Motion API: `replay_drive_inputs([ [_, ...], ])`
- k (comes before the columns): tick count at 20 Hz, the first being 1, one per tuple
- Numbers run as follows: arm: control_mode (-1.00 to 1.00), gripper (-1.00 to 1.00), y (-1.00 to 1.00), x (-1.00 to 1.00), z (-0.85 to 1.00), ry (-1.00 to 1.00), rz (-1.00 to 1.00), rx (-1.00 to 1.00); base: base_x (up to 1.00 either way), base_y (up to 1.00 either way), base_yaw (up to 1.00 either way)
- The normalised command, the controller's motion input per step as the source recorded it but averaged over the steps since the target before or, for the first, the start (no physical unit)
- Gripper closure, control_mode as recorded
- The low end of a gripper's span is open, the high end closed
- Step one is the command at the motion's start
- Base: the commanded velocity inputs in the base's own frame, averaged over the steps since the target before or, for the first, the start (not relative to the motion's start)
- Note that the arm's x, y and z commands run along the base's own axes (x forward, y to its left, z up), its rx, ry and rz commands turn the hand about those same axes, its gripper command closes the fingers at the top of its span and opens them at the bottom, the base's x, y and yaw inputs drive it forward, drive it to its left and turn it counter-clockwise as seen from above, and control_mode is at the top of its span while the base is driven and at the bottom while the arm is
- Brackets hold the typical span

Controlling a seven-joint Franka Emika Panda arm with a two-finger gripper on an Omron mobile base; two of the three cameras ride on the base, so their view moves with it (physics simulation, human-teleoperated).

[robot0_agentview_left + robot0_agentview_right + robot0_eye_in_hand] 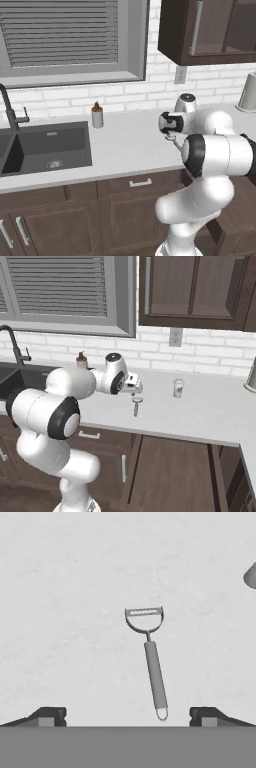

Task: Pick the peeler from the drawer and place it on the counter.

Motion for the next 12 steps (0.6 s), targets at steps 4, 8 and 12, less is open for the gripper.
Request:
replay_drive_inputs([
  [4, -1.0, -1.0, 0.44, -0.89, 0.67, -0.09, -0.12, 0.0, 0.0, 0.0, 0.0],
  [8, -1.0, -1.0, 0.33, -1.0, 0.6, -0.09, -0.16, 0.03, 0.0, 0.0, 0.0],
  [12, -1.0, -1.0, 0.14, -1.0, 0.71, -0.1, -0.13, 0.04, 0.0, 0.0, 0.0],
])
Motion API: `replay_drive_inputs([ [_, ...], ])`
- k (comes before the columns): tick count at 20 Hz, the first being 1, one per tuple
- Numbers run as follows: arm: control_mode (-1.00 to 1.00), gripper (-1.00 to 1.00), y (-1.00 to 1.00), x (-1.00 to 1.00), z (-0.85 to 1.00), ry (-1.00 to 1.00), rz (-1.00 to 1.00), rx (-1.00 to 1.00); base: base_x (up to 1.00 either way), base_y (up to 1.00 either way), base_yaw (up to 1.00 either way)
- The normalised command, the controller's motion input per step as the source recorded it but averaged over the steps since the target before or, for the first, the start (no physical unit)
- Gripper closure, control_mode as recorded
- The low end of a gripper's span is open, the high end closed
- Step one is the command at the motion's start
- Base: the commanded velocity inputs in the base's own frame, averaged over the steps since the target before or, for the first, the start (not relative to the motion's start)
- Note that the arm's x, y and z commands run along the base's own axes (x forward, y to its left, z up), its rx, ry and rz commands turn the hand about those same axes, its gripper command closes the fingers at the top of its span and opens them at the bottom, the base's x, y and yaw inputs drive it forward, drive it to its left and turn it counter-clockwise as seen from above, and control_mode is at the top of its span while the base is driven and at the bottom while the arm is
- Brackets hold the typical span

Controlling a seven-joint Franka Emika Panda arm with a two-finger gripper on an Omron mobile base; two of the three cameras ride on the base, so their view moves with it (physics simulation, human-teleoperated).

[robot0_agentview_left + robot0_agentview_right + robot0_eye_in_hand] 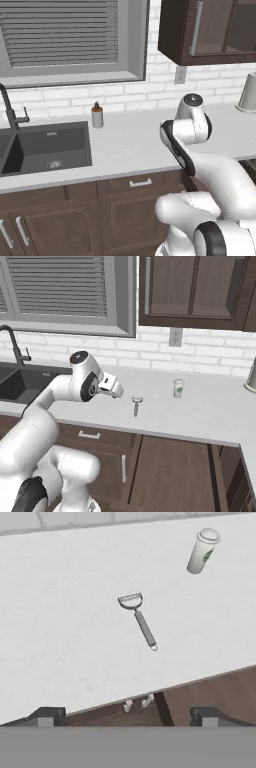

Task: Pick the peeler from the drawer and place it on the counter.

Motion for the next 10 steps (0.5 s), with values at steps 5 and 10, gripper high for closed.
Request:
replay_drive_inputs([
  [5, -1.0, -1.0, 0.0, -1.0, 0.93, -0.03, -0.01, 0.0, 0.0, 0.0, 0.0],
  [10, -1.0, -1.0, 0.01, -0.98, 0.95, 0.0, 0.01, -0.01, 0.0, 0.0, 0.0],
])
